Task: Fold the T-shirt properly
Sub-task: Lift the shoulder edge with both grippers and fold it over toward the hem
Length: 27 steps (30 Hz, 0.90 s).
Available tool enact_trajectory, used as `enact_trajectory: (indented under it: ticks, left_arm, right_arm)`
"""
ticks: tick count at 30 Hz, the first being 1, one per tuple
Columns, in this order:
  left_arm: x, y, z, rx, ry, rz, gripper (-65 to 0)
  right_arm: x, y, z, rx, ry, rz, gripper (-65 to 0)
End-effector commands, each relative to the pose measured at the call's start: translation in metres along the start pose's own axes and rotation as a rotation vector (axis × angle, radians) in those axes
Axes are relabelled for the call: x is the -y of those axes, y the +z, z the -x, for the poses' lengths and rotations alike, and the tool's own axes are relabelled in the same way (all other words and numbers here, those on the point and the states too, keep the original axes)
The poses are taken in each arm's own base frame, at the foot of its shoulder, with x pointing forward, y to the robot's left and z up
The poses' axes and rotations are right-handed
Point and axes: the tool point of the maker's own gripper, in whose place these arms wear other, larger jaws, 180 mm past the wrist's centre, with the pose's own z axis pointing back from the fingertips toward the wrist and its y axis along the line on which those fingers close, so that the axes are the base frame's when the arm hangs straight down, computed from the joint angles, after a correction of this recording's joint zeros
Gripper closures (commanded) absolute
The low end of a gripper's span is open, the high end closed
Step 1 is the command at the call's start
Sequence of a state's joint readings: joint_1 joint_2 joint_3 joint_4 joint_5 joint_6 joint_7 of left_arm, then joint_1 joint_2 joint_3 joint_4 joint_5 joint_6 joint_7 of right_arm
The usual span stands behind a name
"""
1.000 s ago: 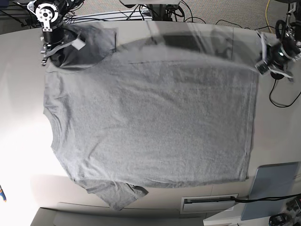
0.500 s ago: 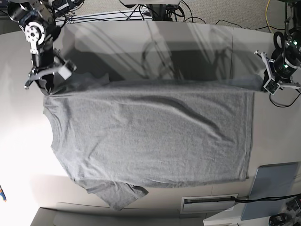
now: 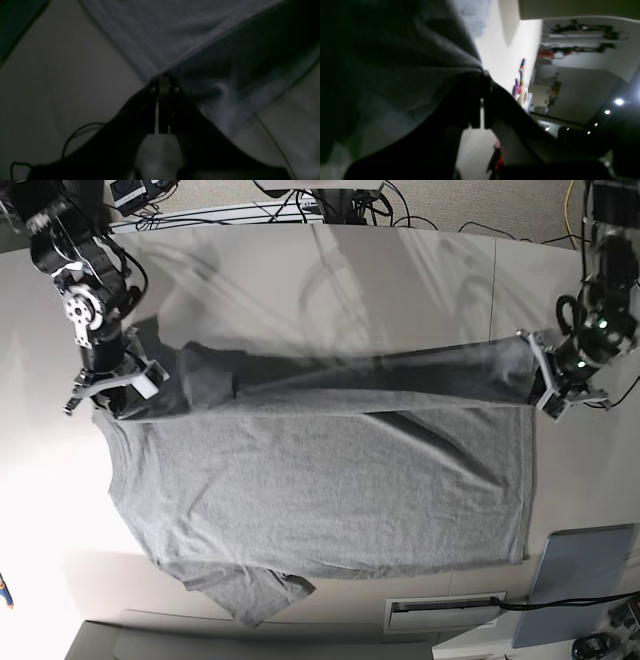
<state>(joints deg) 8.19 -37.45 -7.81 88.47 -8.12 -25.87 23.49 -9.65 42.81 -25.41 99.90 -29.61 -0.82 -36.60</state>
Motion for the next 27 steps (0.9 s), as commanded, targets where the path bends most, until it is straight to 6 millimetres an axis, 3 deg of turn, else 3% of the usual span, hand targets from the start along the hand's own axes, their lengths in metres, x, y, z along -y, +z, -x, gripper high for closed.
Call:
enact_trajectory:
  ticks: [1,7,14,21,27]
  left_arm:
    - [-0.022,-0.001,-0.014,0.033,0.006,-0.061,0.0]
    - [-0.044,-0.022,-0.021,0.042,0.088,-0.092,0.0]
    - [-0.072,-0.029,-0.04,0.077,0.132,-0.131,0.0]
    - [-0.09,-0.037,-0.052,0.11,0.186,-0.119,0.0]
    - [-0.1,-0.043,-0.061,0.128,0.212,-0.12,0.0]
  right_arm:
    - [0.02,-0.007,-0.003,0.006,-0.003,0.063,0.0]
    - [0.028,-0.042,-0.017,-0.018,-0.039,0.086,0.0]
    - [0.031,-0.072,-0.033,-0.036,-0.096,0.092,0.0]
    - [0.035,-0.083,-0.055,-0.018,-0.143,0.09,0.0]
    - [0.036,-0.084,-0.057,-0.017,-0.146,0.09,0.0]
